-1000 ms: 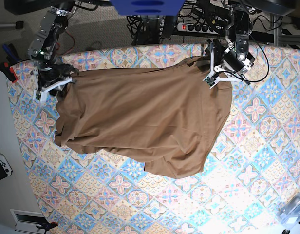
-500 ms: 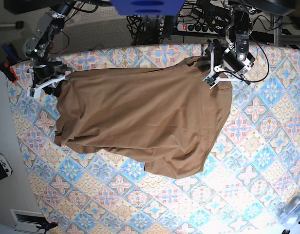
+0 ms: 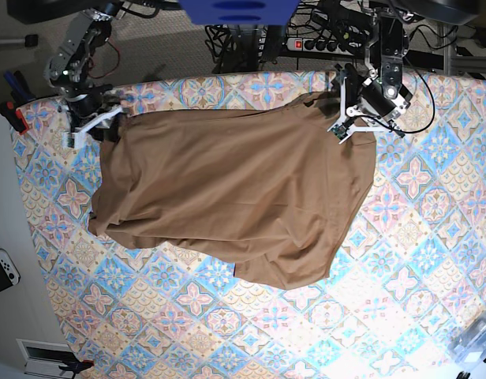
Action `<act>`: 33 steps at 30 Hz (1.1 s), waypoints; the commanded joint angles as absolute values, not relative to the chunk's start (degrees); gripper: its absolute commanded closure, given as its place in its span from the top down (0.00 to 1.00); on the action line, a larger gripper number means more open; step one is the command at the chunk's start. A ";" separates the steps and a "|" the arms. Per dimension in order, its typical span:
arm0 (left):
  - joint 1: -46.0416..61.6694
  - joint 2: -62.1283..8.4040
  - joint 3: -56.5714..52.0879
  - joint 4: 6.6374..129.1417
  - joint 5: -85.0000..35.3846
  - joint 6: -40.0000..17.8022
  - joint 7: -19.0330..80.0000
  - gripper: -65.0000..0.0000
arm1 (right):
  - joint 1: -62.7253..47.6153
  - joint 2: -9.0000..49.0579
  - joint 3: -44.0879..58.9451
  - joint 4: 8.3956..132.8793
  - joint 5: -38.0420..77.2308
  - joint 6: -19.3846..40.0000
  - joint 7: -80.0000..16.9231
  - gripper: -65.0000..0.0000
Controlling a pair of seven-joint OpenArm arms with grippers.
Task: Layout the t-shirt on the table in an organized manner, then fold the t-shirt properly
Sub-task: 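Lower the shirt onto the table, stretching it between both grippers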
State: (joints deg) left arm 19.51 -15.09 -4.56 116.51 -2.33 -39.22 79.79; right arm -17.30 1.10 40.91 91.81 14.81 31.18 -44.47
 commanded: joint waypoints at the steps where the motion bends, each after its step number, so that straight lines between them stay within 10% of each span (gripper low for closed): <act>1: 19.12 -15.43 -4.70 117.49 -1.89 -38.99 80.00 0.00 | -16.92 1.54 40.75 92.62 15.60 31.60 -44.09 0.31; 7: 19.12 -15.43 -4.79 117.49 -1.89 -38.99 80.00 0.00 | -16.92 1.63 37.58 92.53 15.60 31.60 -44.26 0.00; 33: 19.74 -15.78 -1.27 117.49 -1.98 -38.99 80.00 0.00 | -16.92 1.45 56.57 93.05 15.25 31.60 -44.26 0.00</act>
